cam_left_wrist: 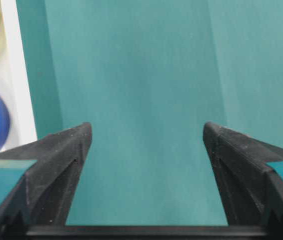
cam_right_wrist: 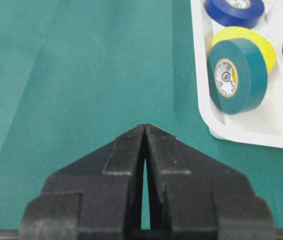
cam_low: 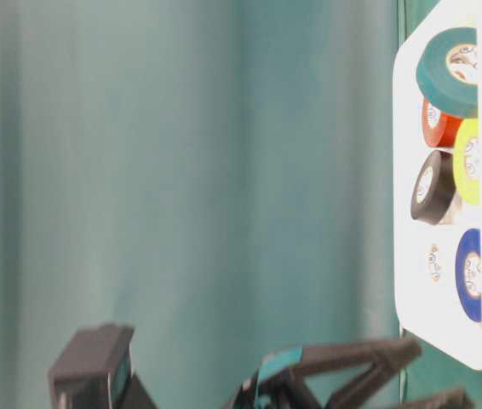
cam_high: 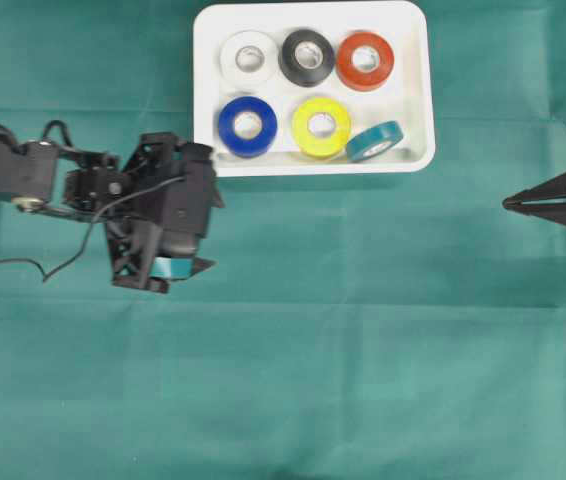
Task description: Put the tape into the white case with the left arm.
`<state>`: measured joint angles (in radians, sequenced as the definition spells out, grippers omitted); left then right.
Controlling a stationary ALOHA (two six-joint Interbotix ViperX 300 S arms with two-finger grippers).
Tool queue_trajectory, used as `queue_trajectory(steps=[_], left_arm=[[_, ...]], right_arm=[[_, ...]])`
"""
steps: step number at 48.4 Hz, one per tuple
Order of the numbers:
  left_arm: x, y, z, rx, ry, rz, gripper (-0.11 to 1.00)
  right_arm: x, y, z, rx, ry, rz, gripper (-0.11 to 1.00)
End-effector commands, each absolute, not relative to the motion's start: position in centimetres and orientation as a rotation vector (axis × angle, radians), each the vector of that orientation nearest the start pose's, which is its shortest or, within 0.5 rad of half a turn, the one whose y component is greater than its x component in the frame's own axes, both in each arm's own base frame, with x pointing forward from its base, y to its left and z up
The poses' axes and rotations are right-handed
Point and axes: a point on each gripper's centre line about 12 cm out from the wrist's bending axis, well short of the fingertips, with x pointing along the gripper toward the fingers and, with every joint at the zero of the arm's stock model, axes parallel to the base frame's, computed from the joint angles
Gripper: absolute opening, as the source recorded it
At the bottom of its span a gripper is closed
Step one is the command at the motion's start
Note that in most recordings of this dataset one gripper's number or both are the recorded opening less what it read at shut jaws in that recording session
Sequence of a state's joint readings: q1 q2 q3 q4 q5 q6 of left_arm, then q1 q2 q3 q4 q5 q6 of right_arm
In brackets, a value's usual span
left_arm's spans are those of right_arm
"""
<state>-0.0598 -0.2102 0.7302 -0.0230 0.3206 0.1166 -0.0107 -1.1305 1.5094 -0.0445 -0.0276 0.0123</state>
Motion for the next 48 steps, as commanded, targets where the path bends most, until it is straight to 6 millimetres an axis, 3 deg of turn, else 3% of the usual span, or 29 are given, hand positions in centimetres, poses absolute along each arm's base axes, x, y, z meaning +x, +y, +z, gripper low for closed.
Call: queue_trajectory(steps=[1,48], left_arm=[[32.8,-2.2,20.9,0.108,0.791,-0.104,0.89],[23.5,-0.9,21.9,0.095,0.63,-0.07,0.89]], right_arm=[[14.6,-0.1,16.1,-0.03,0.339,-0.004,-0.09],[14.6,-0.1,16.1,-0.028,0.338,-0.004,-0.09]])
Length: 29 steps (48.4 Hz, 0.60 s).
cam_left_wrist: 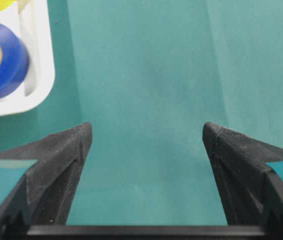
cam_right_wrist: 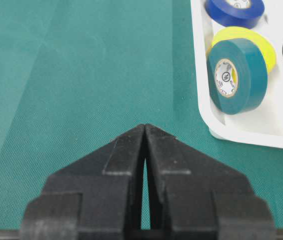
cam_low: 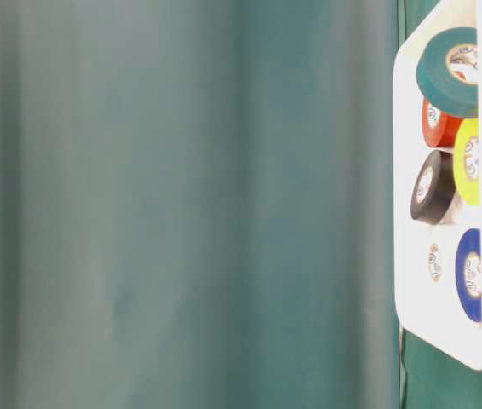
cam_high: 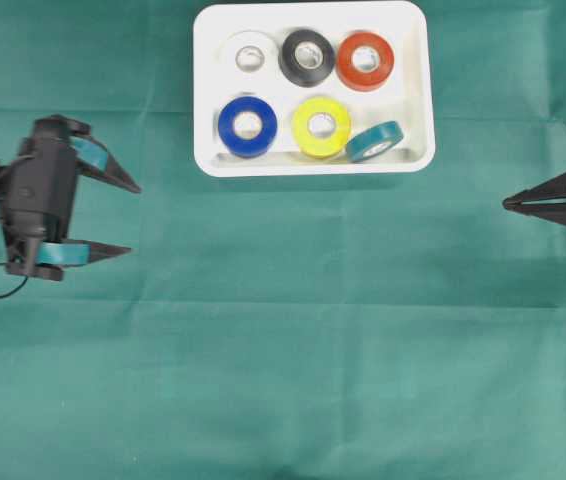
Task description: Put the tape into the white case with the left arm.
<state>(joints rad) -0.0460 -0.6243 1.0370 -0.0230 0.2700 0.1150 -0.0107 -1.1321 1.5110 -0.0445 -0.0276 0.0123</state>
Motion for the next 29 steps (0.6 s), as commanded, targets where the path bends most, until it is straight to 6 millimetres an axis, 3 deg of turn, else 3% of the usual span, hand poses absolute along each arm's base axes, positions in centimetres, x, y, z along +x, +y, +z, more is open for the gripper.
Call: queue_trajectory(steps=[1,29], left_arm=[[23.3,-0.9,21.9,0.094,0.622,-0.068,0.89],[16.1,-0.3,21.8,0.023,0.391,-0.027,0.89]], right_arm=[[14.6,-0.1,16.1,-0.03,0.338,-0.003,-0.09],[14.6,-0.2,16.1,-0.029,0.339,-0.008,-0.09]])
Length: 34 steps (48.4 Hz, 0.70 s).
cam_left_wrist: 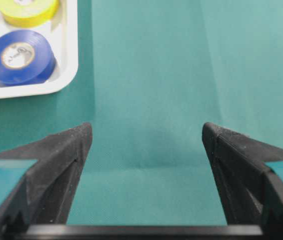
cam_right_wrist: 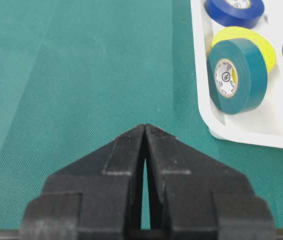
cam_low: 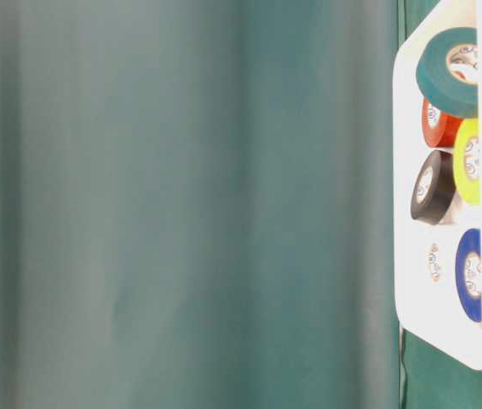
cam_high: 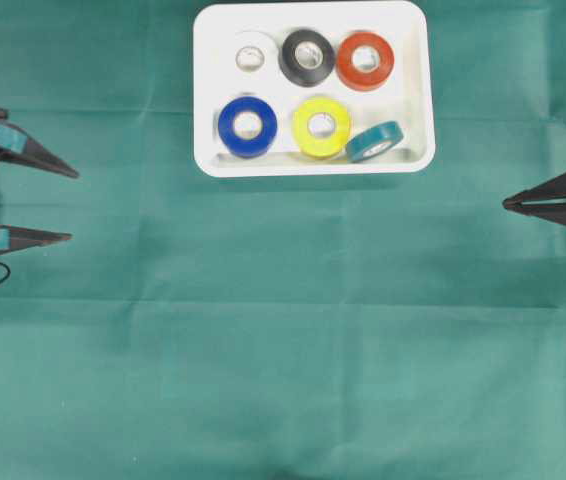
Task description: Put the tape into the white case with the left arm.
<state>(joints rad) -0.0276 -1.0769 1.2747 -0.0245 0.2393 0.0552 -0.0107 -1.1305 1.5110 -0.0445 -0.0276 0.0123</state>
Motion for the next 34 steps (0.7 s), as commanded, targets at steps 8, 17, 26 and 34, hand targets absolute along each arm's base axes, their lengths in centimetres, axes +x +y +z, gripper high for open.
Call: queue_trajectory(steps=[8,17,26,34], left_arm=[[15.0,-0.3,21.3,0.015,0.357,-0.021,0.89],[14.8,-0.3,21.2,0.017,0.343,-0.021,0.89],[14.7,-0.2,20.9,0.017,0.336,-0.02,0.89],[14.5,-0.2,20.8,0.017,0.308,-0.02,0.89]], right_arm=[[14.6,-0.3,16.1,-0.027,0.339,-0.017,-0.09],[14.6,-0.5,16.1,-0.025,0.338,-0.025,-0.09],[14.6,-0.4,16.1,-0.026,0.339,-0.025,-0.09],[14.6,-0.4,16.1,-0.026,0.341,-0.025,-0.09]])
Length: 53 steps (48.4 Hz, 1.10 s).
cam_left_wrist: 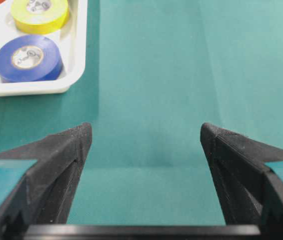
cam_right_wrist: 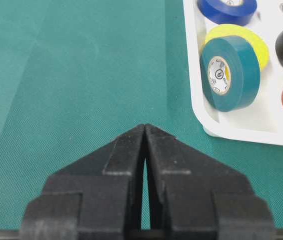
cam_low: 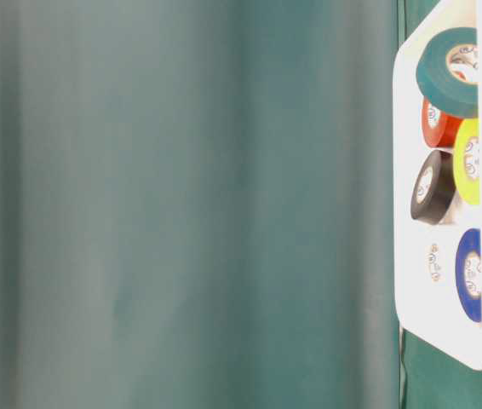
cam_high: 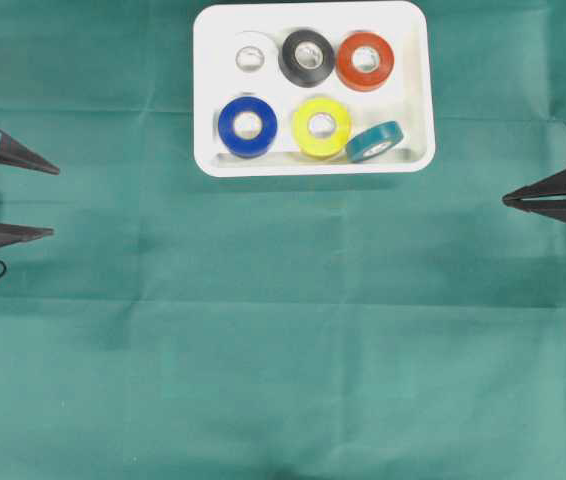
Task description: Put the tape into the white case with the left arm.
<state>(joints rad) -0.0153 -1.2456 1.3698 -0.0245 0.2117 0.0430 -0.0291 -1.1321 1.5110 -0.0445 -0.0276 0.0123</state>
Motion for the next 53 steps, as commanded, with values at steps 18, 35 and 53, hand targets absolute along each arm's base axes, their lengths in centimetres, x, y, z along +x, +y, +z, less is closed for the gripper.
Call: queue_trajectory(steps=[18,35,53], left_arm=[[13.92,-0.2,20.3,0.016,0.216,-0.017,0.89],[13.79,-0.19,20.06,0.016,0.189,-0.015,0.89],[13.79,-0.19,20.06,0.019,0.189,-0.016,0.89]], right_arm=[[14.6,-0.45,16.14,-0.026,0.338,-0.025,-0.09],[14.57,-0.43,16.08,-0.026,0.339,-0.023,-0.09],[14.57,-0.45,16.06,-0.026,0.341,-0.025,-0.09]])
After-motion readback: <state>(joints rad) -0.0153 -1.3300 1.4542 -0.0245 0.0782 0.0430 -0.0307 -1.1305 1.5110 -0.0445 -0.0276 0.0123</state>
